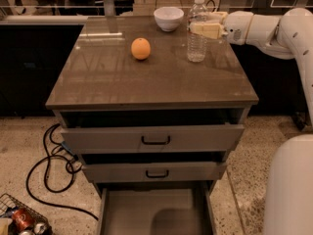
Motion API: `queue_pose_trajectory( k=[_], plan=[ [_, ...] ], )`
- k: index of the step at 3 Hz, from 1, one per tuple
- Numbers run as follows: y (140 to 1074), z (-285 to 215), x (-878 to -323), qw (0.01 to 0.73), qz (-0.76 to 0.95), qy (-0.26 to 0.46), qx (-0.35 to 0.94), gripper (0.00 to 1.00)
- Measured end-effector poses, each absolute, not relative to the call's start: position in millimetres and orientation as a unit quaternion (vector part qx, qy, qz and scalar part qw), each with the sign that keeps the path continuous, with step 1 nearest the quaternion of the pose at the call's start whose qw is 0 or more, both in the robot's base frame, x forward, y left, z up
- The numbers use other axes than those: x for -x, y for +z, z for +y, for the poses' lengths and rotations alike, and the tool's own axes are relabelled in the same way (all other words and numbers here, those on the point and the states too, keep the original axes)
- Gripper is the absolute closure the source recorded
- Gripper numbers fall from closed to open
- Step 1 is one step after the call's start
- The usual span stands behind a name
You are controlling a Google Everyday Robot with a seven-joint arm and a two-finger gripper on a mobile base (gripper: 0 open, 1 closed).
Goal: Place water bottle into bottom drawer
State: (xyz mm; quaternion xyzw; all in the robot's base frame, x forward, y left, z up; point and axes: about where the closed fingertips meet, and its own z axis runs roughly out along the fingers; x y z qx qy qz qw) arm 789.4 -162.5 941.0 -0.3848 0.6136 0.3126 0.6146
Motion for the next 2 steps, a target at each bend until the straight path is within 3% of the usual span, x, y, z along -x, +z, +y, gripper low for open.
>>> queue_pose_trajectory(
  k=[2],
  plan=[
    [1029,-197,-682,0.690,0.562,0.254,0.378,1.00]
  ],
)
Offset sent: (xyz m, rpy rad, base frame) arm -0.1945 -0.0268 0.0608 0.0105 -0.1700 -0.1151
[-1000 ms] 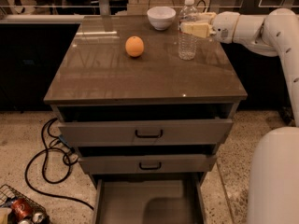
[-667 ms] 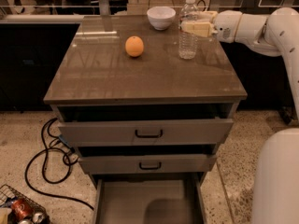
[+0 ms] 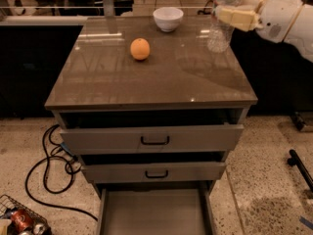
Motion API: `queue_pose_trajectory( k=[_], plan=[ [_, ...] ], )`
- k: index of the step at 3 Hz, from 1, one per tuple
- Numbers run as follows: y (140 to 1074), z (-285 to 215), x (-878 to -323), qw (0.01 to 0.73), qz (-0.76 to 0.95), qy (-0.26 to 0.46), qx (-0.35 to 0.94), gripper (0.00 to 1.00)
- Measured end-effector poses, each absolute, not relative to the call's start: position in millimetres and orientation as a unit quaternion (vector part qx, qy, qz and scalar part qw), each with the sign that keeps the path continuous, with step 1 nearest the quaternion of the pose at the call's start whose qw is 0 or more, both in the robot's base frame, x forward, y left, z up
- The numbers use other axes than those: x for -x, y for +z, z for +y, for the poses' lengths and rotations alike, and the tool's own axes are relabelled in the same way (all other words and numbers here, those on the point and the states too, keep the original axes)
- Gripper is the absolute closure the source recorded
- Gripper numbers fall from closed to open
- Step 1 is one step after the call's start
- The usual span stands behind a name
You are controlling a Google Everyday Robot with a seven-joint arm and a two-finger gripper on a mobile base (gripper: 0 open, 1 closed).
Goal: Place water bottle into bottom drawer
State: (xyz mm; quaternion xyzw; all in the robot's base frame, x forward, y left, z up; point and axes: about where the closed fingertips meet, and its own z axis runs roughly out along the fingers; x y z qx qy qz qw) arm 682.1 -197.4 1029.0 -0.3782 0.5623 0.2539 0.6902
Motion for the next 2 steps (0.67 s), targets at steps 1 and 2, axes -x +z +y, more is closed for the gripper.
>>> queue_pose_trajectory(
  k=[1,2],
  plan=[
    [1052,-200,-622,0.706,0.562,0.226,0.367,1.00],
    [1041,-195,-569,0.696,0.584,0.221,0.354,1.00]
  ],
)
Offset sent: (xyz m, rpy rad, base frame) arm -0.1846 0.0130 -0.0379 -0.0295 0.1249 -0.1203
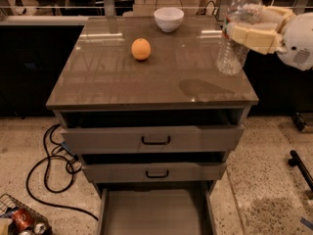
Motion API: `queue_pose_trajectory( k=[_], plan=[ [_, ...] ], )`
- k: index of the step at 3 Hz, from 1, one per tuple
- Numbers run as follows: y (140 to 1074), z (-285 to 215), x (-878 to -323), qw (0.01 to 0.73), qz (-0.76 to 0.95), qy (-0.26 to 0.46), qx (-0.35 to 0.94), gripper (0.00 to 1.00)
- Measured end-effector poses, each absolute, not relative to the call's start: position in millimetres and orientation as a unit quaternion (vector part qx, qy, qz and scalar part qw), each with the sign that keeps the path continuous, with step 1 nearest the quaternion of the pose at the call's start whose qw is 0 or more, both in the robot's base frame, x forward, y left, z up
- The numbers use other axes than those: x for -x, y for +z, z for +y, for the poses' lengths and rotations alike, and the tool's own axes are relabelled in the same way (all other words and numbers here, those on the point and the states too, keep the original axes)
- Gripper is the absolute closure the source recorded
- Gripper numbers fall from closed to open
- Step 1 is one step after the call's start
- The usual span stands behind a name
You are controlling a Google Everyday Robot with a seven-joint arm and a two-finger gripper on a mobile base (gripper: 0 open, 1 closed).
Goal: Place water bottle into bottom drawer
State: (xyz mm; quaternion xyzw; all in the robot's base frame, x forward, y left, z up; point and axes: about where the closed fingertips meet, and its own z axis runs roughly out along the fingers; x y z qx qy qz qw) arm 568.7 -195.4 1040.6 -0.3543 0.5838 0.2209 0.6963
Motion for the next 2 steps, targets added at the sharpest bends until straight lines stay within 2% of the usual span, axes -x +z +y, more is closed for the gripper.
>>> queue_pose_trajectory(
  k=[2],
  plan=[
    [939,-177,-501,0.650,0.615,0.261,0.362,1.00]
  ],
)
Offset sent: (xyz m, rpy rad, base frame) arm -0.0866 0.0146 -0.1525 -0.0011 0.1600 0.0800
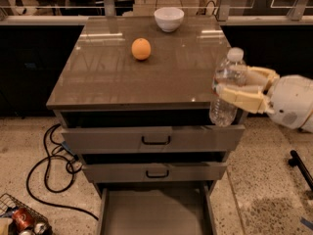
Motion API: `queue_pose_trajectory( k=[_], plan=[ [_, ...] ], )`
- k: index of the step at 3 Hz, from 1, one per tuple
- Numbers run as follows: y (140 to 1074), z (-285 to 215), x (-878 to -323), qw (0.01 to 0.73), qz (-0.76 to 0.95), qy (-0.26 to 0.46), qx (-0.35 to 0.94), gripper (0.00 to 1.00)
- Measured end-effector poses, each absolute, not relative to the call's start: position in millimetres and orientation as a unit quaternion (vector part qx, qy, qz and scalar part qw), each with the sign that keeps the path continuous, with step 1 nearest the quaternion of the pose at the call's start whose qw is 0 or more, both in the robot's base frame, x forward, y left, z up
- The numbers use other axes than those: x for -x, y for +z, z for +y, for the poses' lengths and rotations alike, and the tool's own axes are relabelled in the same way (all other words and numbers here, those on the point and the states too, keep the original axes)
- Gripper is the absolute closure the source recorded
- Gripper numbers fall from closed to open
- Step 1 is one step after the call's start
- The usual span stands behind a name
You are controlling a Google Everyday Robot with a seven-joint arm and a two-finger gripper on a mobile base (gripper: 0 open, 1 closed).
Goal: Place water bottle into bottom drawer
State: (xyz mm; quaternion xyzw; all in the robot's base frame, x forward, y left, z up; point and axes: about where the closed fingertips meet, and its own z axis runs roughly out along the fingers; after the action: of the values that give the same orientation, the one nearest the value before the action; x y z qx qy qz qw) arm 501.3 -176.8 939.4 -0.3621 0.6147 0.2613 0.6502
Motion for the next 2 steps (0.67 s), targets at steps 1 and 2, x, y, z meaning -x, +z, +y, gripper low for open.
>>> queue_pose_trajectory(
  k=[1,2],
  plan=[
    [895.3,-169.0,-489.1,0.651,0.595,0.279,0.380,1.00],
    [895.3,-168.9,-489.1,0.651,0.595,0.279,0.380,1.00]
  ],
)
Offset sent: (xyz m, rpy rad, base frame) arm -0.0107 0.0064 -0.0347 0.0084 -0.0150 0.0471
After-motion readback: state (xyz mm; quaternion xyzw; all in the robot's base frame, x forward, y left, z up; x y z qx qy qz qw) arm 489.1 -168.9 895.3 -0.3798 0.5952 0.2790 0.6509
